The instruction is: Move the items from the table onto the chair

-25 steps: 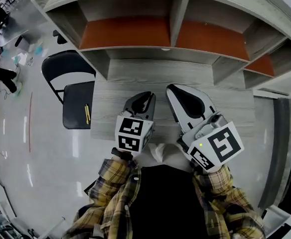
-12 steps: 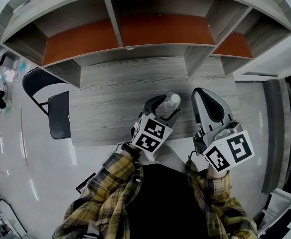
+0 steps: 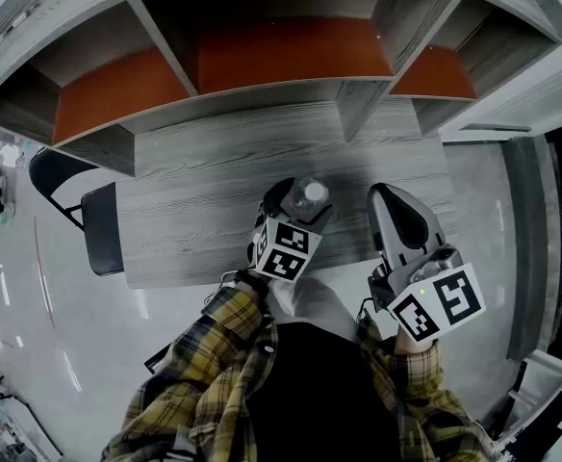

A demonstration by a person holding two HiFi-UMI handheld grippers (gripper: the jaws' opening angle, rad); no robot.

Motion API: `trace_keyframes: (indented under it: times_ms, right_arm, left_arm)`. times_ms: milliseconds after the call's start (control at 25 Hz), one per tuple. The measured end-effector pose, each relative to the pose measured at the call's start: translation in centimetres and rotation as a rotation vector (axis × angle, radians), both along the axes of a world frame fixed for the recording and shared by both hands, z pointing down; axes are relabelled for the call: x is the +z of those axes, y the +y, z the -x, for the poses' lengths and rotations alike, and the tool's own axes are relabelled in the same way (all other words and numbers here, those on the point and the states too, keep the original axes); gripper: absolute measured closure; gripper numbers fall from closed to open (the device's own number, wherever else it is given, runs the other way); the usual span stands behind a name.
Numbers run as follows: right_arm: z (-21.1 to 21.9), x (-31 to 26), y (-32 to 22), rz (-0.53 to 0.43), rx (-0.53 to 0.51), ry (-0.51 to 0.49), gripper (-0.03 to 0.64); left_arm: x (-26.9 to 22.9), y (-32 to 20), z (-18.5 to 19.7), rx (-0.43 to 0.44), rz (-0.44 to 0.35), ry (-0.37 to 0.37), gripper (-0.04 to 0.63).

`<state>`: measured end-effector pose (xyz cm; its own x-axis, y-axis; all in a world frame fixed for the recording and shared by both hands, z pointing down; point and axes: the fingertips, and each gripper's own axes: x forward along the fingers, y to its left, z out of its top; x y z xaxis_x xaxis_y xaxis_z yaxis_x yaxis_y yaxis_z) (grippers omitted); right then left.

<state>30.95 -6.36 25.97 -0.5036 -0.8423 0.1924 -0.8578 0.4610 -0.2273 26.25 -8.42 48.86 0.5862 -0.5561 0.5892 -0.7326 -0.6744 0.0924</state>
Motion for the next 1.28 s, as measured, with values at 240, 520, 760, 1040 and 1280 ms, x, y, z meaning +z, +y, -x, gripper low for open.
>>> trace_keyframes:
  times_ms: [240, 520, 760, 1040, 1280]
  right_arm:
    - [0.1, 0.9, -0.2, 0.02, -0.008, -0.003, 0.6]
    - [0.3, 1.4, -0.7, 0.026, -0.027, -0.007, 0.6]
    - [1.8, 1.5, -1.5, 0.025, -0.086, -0.005, 0.6]
    - [8.6, 2.4, -1.6, 0.025, -0.281, 0.025, 0.6]
    - [18.8, 3.0, -0.6, 0.02, -0.516, 0.04, 0.6]
  left_arm:
    - [2.4, 0.1, -0.1, 0.0, 0.038, -0.057, 0.235]
    - [2.6, 0.1, 0.0, 0.0, 0.036, -0.06, 0.293]
    - [2.1, -0.2, 2.2, -0.085, 0.056, -0.016, 0.304]
    - [-0.3, 0.2, 8.9, -0.283, 0.02, 0.045, 0.304]
    - [-2.8, 2.1, 18.4, -0.502, -0.024, 0.061, 0.305]
